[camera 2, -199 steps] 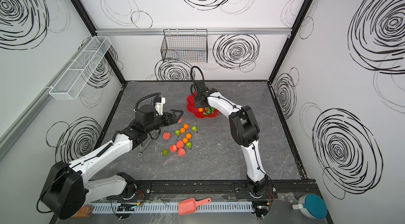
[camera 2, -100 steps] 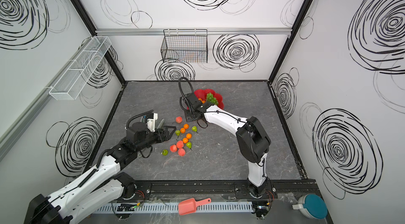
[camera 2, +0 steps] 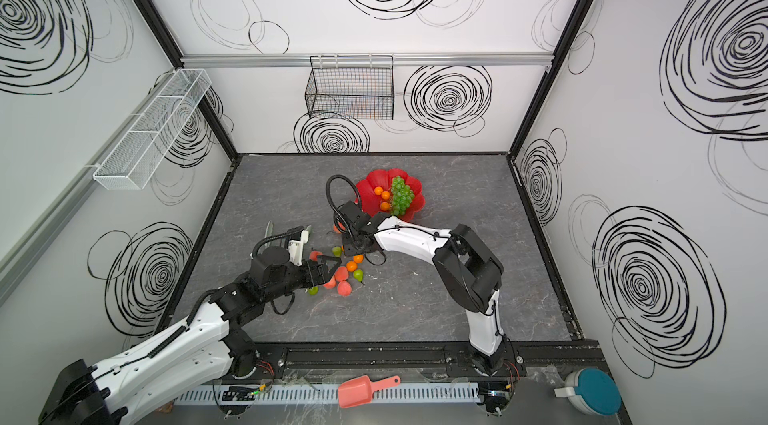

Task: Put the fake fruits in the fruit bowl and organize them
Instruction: 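Move the right gripper down to a kumquat in the fruit pile, then close the right gripper on the kumquat and lift it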

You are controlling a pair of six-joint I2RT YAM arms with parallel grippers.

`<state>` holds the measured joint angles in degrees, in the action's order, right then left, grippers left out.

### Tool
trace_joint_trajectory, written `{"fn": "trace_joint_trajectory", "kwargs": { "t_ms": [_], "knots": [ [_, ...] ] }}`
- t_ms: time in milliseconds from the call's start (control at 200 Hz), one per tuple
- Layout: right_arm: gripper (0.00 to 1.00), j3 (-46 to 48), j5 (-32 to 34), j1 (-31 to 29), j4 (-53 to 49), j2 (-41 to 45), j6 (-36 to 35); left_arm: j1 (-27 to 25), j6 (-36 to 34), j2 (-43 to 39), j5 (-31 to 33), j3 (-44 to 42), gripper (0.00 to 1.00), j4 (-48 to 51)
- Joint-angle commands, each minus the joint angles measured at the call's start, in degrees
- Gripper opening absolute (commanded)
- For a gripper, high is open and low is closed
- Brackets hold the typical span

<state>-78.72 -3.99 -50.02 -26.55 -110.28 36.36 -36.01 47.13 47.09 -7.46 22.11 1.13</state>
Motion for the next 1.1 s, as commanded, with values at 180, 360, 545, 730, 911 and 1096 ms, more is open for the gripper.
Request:
{"fn": "trace_joint_trajectory", "kwargs": {
  "t_ms": [180,360,545,730,911,1096],
  "knots": [
    [0.44,0.56,1.9,-0.86,-0.16,-2.56,3.06,-0.29,-0.29,0.81,1.37,0.31,0.96,-2.79],
    [0.44,1.27,1.66,-0.83,-0.19,-2.57,2.94,-0.38,-0.11,0.97,1.25,0.2,0.96,-2.87],
    [0.45,1.25,1.7,-0.86,-0.82,-2.61,2.8,-0.47,0.06,1.32,1.31,0.36,0.96,-3.21],
    [0.45,1.65,1.88,-0.8,-1.23,-2.7,2.77,-0.64,-0.11,1.67,1.16,0.7,0.96,-3.15],
    [0.45,1.92,2.09,-0.84,-1.64,-3.06,2.86,-0.73,-0.11,1.77,1.08,0.52,0.96,-3.31],
    [0.44,2.52,1.79,-0.83,-1.4,-3.25,2.87,-0.82,0.06,1.62,1.26,0.13,0.96,-3.44]
  ]
}}
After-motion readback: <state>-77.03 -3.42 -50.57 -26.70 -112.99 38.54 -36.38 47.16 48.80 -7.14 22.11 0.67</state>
